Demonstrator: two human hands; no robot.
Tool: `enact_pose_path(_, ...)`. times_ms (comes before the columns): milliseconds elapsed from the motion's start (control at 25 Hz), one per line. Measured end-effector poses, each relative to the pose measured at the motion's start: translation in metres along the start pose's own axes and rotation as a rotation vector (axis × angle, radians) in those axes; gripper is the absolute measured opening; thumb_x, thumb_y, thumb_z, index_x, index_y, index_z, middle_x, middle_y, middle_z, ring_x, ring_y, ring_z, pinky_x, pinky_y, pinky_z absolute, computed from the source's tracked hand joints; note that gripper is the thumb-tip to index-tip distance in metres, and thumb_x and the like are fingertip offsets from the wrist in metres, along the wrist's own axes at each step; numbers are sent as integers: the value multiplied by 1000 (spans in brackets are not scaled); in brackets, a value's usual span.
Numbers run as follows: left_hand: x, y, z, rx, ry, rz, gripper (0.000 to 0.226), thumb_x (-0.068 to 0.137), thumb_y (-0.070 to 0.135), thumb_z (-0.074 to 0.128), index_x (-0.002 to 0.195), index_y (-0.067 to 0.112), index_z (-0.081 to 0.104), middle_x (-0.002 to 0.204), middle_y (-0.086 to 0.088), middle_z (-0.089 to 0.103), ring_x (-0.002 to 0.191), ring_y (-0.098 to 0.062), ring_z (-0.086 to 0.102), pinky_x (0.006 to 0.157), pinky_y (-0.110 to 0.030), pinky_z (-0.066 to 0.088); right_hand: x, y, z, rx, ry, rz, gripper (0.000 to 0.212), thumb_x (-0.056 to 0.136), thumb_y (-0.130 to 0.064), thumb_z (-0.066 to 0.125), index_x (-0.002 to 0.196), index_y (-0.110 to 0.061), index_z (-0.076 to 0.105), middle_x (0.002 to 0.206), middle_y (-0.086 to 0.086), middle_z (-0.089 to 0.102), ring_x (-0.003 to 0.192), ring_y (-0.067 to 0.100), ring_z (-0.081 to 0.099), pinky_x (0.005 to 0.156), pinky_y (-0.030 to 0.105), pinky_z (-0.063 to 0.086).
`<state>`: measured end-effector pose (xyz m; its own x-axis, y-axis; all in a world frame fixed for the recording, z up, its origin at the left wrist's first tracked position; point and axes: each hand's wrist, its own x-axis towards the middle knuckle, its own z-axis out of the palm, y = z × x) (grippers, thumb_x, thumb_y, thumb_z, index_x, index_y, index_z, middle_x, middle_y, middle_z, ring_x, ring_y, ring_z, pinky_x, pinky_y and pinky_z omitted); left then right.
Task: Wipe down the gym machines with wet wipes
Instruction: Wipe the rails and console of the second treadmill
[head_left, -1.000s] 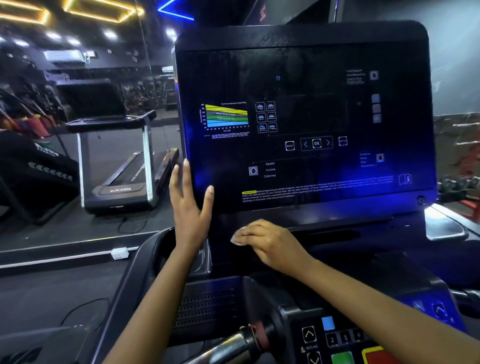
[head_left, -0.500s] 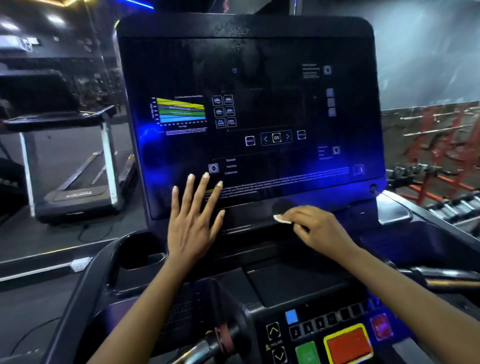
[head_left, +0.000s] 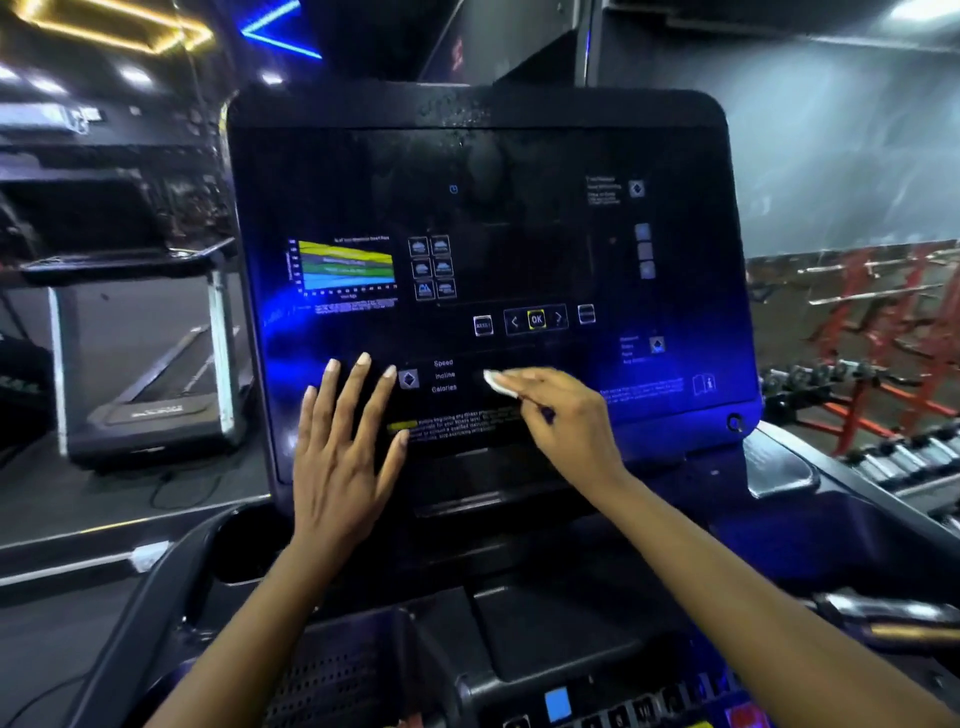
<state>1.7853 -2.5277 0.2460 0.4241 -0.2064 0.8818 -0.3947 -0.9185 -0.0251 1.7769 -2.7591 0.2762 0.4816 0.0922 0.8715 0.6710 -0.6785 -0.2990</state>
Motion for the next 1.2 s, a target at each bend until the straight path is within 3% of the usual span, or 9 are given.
enact_pose_path(120,41,-23,0,53,33,-72,57,95,40,37,145,13,34,152,-11,32,143,-28,21,117,-43,11,75,-14,18,31,83,-132,45,78,9,52,115,-12,66,105,8,69,96,21,64,90,24,48)
enact_pose_path(280,63,-38,7,147,30,-120,58,99,45,28,145,10,35,153,-11,31,143,-28,21,117,-45,13,193,-19,33,-99,231,-328,37,81,-5,44,105,-10,71,96,11,71,85,27,66,80,26,48)
enact_pose_path(400,62,-39,10,194,34,-110,60,100,48,22,145,11,35,153,-9,30,144,-28,21,115,-49,19,242,-15,42,-225,190,-409,36,84,-12,41,100,-9,73,93,9,70,81,29,64,64,33,56)
enact_pose_path(560,63,-38,9,207,48,-109,59,100,48,22,145,13,34,153,-9,32,144,-28,22,113,-50,22,204,-6,56,-306,87,-559,40,85,-12,35,106,-9,69,100,6,68,81,27,61,49,31,54)
enact_pose_path(840,62,-37,8,212,58,-113,59,101,49,20,146,13,32,153,-8,31,143,-26,22,115,-47,18,97,4,49,-270,-142,-823,35,87,-9,43,113,-12,66,110,0,66,89,18,63,52,26,55)
enact_pose_path(960,63,-36,8,212,69,-110,58,101,49,20,145,13,33,152,-8,33,143,-27,23,115,-47,19,161,0,40,-156,10,-727,36,85,-5,41,106,-10,70,105,4,69,91,25,64,66,32,56)
enact_pose_path(1080,63,-36,8,211,77,-102,57,101,48,21,145,13,32,152,-9,34,142,-28,24,115,-47,20,248,-8,40,-169,184,-507,36,85,-11,39,100,-7,72,96,8,70,85,30,63,63,37,56)
enact_pose_path(1200,62,-34,7,201,71,-106,56,101,48,20,146,15,30,152,-7,32,143,-26,23,115,-46,20,278,-16,57,-200,126,-460,31,84,-8,45,100,-5,71,94,11,69,83,33,62,58,42,56)
